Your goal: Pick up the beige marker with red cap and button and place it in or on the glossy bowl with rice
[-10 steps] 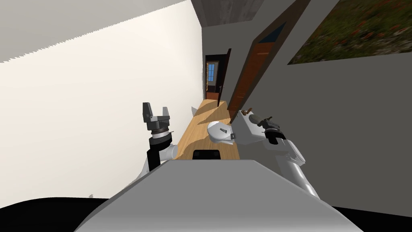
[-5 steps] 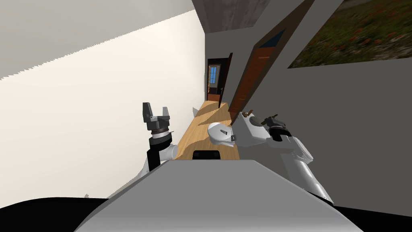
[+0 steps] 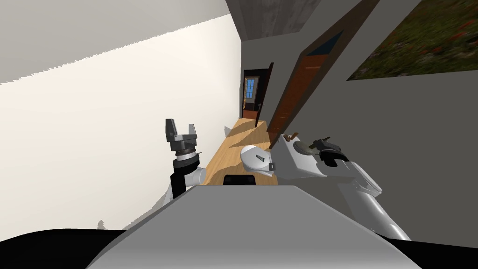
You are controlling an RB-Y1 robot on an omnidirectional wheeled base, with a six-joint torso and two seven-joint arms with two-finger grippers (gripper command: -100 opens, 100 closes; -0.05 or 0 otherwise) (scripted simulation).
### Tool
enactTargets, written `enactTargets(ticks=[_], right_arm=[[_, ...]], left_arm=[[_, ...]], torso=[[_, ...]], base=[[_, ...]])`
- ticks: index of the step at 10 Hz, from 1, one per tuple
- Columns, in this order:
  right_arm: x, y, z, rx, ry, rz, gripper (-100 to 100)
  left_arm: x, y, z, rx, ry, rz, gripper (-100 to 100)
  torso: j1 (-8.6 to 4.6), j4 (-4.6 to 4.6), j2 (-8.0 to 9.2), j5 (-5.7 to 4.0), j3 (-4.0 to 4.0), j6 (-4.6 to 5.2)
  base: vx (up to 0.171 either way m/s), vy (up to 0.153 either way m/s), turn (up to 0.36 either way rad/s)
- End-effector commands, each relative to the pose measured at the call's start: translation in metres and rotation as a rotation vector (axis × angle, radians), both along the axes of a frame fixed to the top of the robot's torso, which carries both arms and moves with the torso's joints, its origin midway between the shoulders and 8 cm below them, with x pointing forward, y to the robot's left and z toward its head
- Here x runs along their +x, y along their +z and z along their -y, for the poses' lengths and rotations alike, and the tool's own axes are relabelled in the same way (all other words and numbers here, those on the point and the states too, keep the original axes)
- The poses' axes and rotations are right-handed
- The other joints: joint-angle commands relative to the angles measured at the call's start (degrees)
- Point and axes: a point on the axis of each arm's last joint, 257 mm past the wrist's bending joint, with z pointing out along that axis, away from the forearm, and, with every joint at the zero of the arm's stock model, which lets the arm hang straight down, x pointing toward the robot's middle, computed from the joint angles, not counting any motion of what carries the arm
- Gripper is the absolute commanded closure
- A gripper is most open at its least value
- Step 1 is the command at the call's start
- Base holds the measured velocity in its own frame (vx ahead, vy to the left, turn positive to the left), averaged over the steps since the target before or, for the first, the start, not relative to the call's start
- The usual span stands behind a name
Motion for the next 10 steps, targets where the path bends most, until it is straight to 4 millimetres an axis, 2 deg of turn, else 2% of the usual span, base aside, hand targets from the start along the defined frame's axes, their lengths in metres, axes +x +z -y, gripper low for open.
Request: enactTargets(ticks=[1, 2, 6, 7, 8, 10], right_arm=[[0.0, 0.0, 0.0, 0.0, 0.0, 0.0, 100], [-0.001, 0.0, 0.001, 0.0, -0.004, -0.002, -100], [-0.001, 0.0, 0.001, 0.0, -0.004, -0.002, -100], [-0.001, 0.0, 0.001, 0.0, -0.004, -0.002, 0], [-0.002, 0.014, 0.007, -0.003, -0.014, 0.002, -100], [-0.002, 0.027, 0.012, -0.004, -0.023, 0.006, -100]], left_arm=[[0.0, 0.0, 0.0, 0.0, 0.0, 0.0, 0], [0.0, 0.0, 0.0, 0.0, 0.0, 0.0, 0], [0.0, 0.0, 0.0, 0.0, 0.0, 0.0, 0], [0.0, 0.0, 0.0, 0.0, 0.0, 0.0, 0], [0.0, 0.0, 0.0, 0.0, 0.0, 0.0, 0], [0.0, 0.0, 0.0, 0.0, 0.0, 0.0, 0]], torso=[[0.0, 0.0, 0.0, 0.0, 0.0, 0.0], [0.19, 0.03, 0.25, 0.01, 0.12, -0.01], [0.41, 0.13, 0.64, 0.08, 0.36, 0.01], [0.42, 0.13, 0.65, 0.08, 0.37, 0.01], [0.42, 0.13, 0.66, 0.08, 0.37, 0.01], [0.46, 0.16, 0.79, 0.09, 0.45, 0.0]], base=[[0.076, -0.038, 0.014], [0.014, -0.009, 0.002], [0.002, -0.001, 0.0], [0.0, 0.0, 0.0], [-0.028, 0.009, 0.057], [-0.044, 0.011, 0.047]])
